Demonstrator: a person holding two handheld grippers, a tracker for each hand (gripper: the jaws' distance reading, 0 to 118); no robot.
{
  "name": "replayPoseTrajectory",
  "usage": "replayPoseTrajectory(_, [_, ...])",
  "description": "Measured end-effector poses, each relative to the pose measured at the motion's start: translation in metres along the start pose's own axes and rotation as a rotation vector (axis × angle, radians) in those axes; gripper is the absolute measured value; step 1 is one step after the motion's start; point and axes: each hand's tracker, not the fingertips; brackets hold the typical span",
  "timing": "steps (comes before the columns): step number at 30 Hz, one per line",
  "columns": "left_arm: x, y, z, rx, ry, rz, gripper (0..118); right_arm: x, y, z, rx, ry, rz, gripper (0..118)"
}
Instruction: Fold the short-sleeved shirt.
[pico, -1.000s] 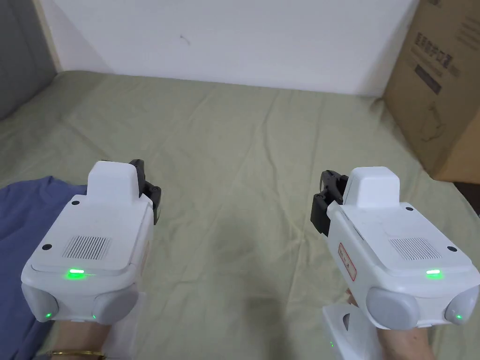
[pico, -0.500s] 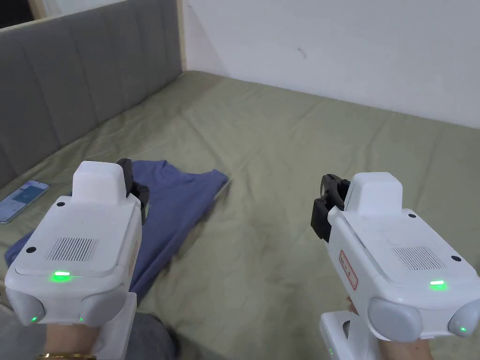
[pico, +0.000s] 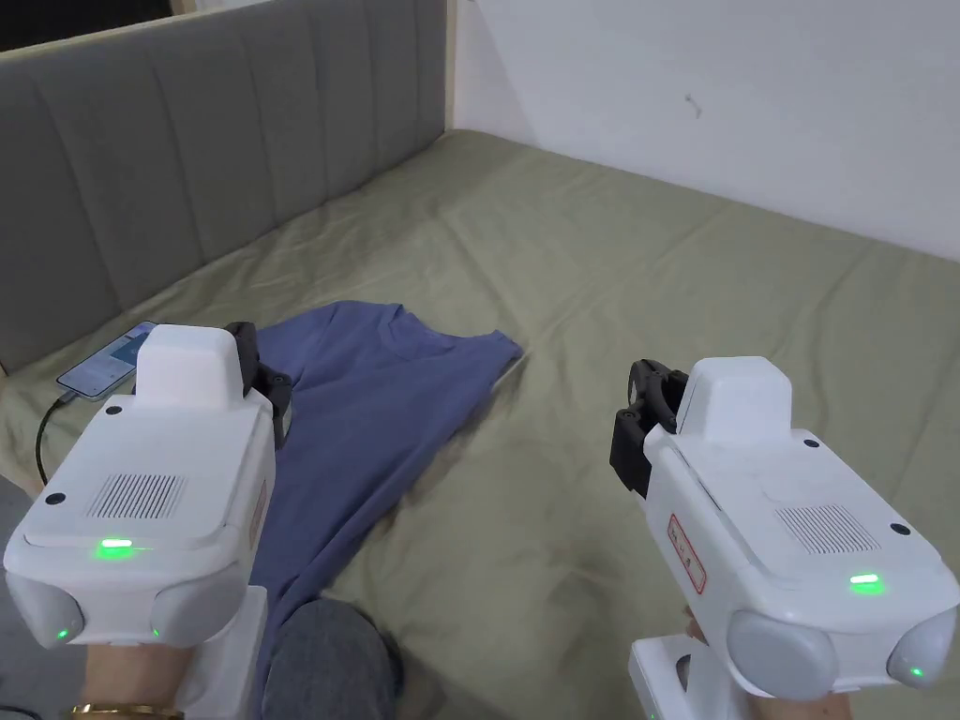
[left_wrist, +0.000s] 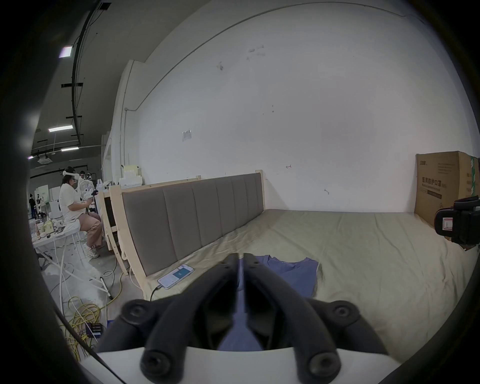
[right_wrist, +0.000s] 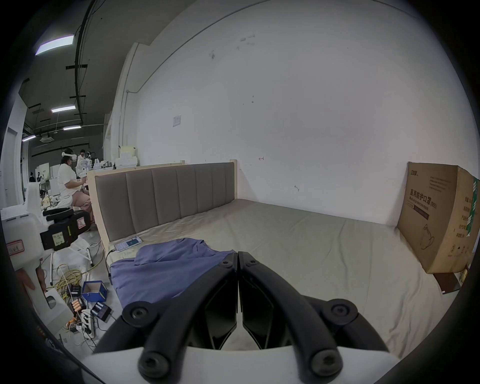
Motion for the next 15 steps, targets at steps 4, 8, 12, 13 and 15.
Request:
replayPoseTrajectory(4, [0.0, 0.005, -0.033, -0.078, -0.053, -0.024, 95, 0.002, 0.0, -0.002, -0.011, -0.001, 0.004, 0])
replayPoseTrajectory(8, [0.001, 0.021, -0.082, -0.152, -0.122, -0.016, 118, 0.006, 0.0, -0.005, -0.025, -0.016, 0.007, 0])
replayPoseTrajectory(12, [0.01, 0.033, -0.152, -0.351, -0.232, -0.036, 118, 0.013, 0.0, -0.012, -0.042, -0.031, 0.002, 0])
replayPoseTrajectory(13, [0.014, 0.033, -0.176, -0.431, -0.255, -0.043, 118, 0.014, 0.001, -0.014, -0.047, -0.038, -0.001, 0])
replayPoseTrajectory(15, [0.026, 0.028, -0.219, -0.55, -0.315, -0.062, 118, 0.018, 0.001, -0.018, -0.056, -0.049, -0.013, 0])
